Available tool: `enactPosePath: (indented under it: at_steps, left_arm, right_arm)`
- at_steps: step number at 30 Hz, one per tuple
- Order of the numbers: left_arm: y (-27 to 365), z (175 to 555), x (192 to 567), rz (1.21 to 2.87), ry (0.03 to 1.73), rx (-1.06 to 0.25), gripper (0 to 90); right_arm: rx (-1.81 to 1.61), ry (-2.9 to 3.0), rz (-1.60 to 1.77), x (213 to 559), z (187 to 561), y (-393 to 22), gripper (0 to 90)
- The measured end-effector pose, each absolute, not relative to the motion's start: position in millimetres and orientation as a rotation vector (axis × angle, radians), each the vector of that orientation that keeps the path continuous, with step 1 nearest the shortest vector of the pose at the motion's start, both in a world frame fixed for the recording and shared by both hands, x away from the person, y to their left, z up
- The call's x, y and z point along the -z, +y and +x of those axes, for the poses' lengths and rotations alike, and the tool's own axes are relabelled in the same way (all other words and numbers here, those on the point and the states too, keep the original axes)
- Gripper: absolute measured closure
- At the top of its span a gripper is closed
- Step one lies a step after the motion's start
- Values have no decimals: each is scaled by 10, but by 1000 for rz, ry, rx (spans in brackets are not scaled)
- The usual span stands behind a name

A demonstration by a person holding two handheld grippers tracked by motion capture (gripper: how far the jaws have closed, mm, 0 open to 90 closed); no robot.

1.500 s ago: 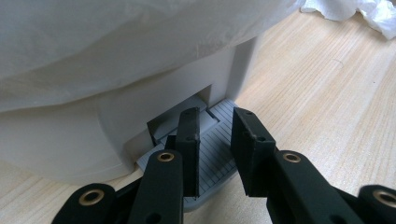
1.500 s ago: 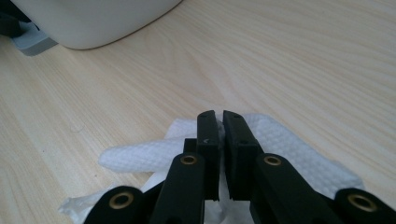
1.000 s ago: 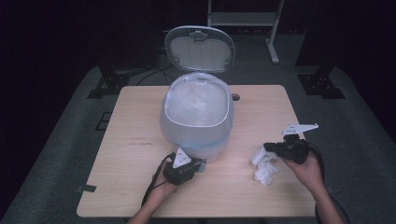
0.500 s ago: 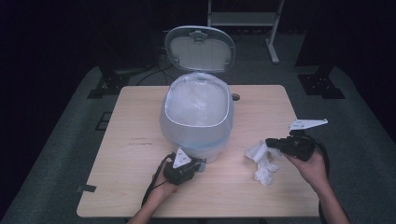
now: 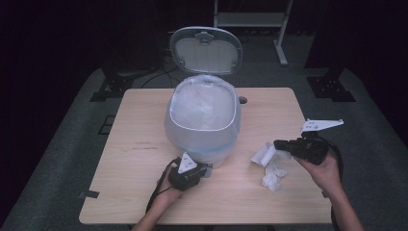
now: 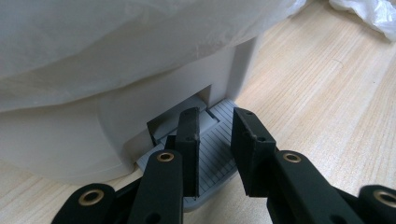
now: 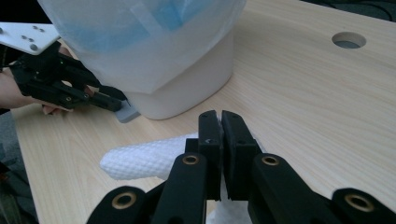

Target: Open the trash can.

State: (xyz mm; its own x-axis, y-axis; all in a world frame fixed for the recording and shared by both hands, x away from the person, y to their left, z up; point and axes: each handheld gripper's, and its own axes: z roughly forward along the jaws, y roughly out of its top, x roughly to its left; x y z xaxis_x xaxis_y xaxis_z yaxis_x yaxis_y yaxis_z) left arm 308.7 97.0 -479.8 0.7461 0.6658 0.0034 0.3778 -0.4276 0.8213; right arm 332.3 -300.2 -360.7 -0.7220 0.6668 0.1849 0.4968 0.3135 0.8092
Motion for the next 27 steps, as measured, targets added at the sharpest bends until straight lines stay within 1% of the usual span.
enactPosePath:
  at_steps: [27]
  left_arm:
    - [964,3082,4799,2071,774,-428,717]
  right_arm:
    - [-1445,2393,990,3159,3200,-2910,863]
